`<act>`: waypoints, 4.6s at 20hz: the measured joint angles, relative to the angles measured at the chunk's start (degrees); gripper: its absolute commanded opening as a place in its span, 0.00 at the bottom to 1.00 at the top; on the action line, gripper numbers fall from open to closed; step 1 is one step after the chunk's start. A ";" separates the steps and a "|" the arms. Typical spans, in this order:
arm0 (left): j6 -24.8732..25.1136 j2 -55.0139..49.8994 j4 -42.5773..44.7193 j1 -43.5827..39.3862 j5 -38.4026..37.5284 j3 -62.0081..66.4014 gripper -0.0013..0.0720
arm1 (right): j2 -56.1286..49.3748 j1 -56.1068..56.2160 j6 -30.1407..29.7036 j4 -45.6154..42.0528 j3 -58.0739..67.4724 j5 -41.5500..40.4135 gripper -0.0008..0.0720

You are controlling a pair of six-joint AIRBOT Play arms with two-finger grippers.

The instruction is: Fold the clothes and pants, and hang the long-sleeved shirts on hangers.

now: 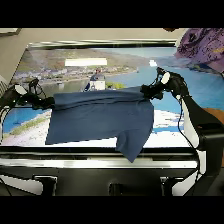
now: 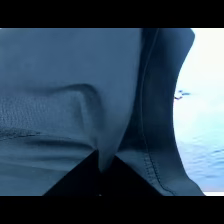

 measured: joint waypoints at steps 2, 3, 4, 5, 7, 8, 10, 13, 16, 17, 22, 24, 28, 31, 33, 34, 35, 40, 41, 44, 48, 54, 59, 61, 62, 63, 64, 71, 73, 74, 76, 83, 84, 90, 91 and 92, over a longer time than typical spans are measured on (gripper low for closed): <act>-0.17 0.02 0.02 0.07 -0.90 0.00 0.04 | 0.00 0.00 0.24 -0.42 0.00 0.37 0.05; -0.48 0.04 0.15 0.22 -1.20 0.00 0.04 | 0.00 0.00 0.46 -0.92 0.00 0.39 0.05; -0.83 0.17 0.17 0.42 -1.31 0.07 0.04 | 0.00 0.00 0.92 -1.51 0.00 0.44 0.05; -1.09 0.37 0.17 0.76 -1.44 0.28 0.04 | 0.00 0.00 1.53 -2.19 0.00 0.57 0.05; -1.36 0.76 0.15 1.66 -1.90 1.36 0.04 | -0.02 0.00 2.62 -3.67 0.11 0.76 0.05; -1.42 0.94 0.00 2.21 -2.16 2.16 0.04 | -0.02 0.02 3.02 -4.26 0.31 0.76 0.05; -1.42 1.11 0.00 3.30 -3.08 3.85 0.04 | 0.00 0.02 3.50 -5.09 0.81 0.96 0.05; -1.38 0.96 0.02 3.85 -4.17 5.18 0.04 | 0.02 0.04 3.89 -5.73 1.16 1.25 0.05; -1.29 0.02 0.28 3.69 -5.84 5.66 0.04 | 0.02 0.04 4.07 -6.19 1.31 2.03 0.05; -1.29 -0.35 0.33 3.67 -6.27 5.75 0.04 | 0.02 0.04 4.09 -6.27 1.31 2.25 0.05; -1.27 -2.71 0.55 3.02 -8.79 5.92 0.04 | -0.57 0.04 4.26 -6.32 1.20 3.80 0.05; -1.25 -3.21 0.55 2.40 -9.05 5.92 0.04 | -0.76 0.02 4.17 -5.73 1.20 4.17 0.06; -1.25 -3.67 0.48 1.05 -8.59 5.92 0.19 | -0.96 0.00 2.89 -3.45 1.20 4.15 0.15; -1.29 -3.67 0.44 0.63 -8.24 6.03 0.76 | -0.94 0.00 2.45 -2.54 1.20 4.28 0.43; -1.38 -3.21 0.37 0.61 -8.28 6.69 0.89 | -0.35 0.00 2.45 -2.01 1.20 5.01 0.59; -1.40 -2.82 0.37 0.79 -8.55 7.45 0.93 | 0.42 -0.07 2.36 -1.81 1.20 5.33 0.59; -1.40 -2.27 0.37 1.14 -9.25 8.61 0.93 | 1.49 -0.28 2.14 -1.55 1.25 5.60 0.59; -0.66 3.39 -1.31 5.99 -13.75 12.72 0.93 | 10.43 -6.67 -2.84 -0.59 0.70 10.45 0.69; -0.55 5.18 -2.47 7.52 -14.53 11.91 0.93 | 12.37 -8.96 -4.59 -0.07 -0.50 12.46 0.69; -0.46 11.28 -5.62 11.63 -15.78 5.25 0.93 | 18.86 -15.63 -9.53 5.73 -9.94 16.48 0.69; -0.37 20.44 -9.18 14.99 -15.39 -9.70 0.93 | 29.59 -19.47 -14.45 16.92 -33.83 17.11 0.69; -0.37 27.85 -10.99 16.17 -14.45 -23.67 0.93 | 38.38 -17.18 -17.70 25.66 -60.59 13.75 0.69; -0.39 29.00 -12.17 16.31 -14.29 -25.94 0.93 | 39.65 -16.26 -18.73 27.76 -67.12 11.21 0.68; -0.39 29.11 -12.37 16.31 -14.10 -26.21 0.93 | 39.80 -16.13 -19.19 28.63 -67.93 9.18 0.68; -0.39 29.16 -12.50 16.31 -14.01 -26.29 0.93 | 39.82 -16.11 -19.45 29.20 -68.15 8.11 0.68; -0.39 29.18 -12.55 16.31 -13.99 -26.36 0.93 | 39.87 -16.06 -19.65 29.79 -68.32 6.84 0.68; -0.39 29.20 -12.57 16.31 -13.99 -26.38 0.93 | 39.85 -16.04 -19.82 30.36 -68.48 5.79 0.68; -0.94 29.18 -12.70 16.31 -13.70 -26.47 0.93 | 37.42 -16.02 -21.16 34.32 -70.44 2.45 0.66; -1.07 29.18 -12.72 16.31 -13.53 -26.47 0.93 | 36.63 -16.02 -22.10 35.78 -70.84 1.77 0.66; -1.29 29.18 -12.72 16.31 -13.46 -26.47 0.93 | 36.26 -16.00 -22.47 36.39 -70.97 1.55 0.66; -1.84 29.18 -12.72 16.31 -13.07 -26.47 0.93 | 35.43 -15.30 -23.19 37.42 -71.10 1.16 0.61; -3.32 29.92 -12.66 17.11 -12.00 -26.93 0.93 | 34.07 -7.87 -23.89 37.86 -71.21 -3.65 0.05; -2.80 30.45 -12.55 17.97 -12.00 -27.69 0.93 | 34.27 -7.56 -23.87 37.86 -71.21 -3.98 0.05; 1.86 34.71 -13.90 29.68 -11.91 -39.36 0.92 | 36.48 -6.95 -23.02 36.94 -71.32 -5.14 0.05; 3.17 35.06 -15.19 31.98 -11.72 -41.18 0.92 | 36.72 -6.93 -23.02 36.87 -71.32 -5.14 0.05; 4.26 35.21 -16.13 33.86 -11.34 -42.60 0.92 | 36.92 -6.93 -22.99 36.83 -71.32 -5.07 0.05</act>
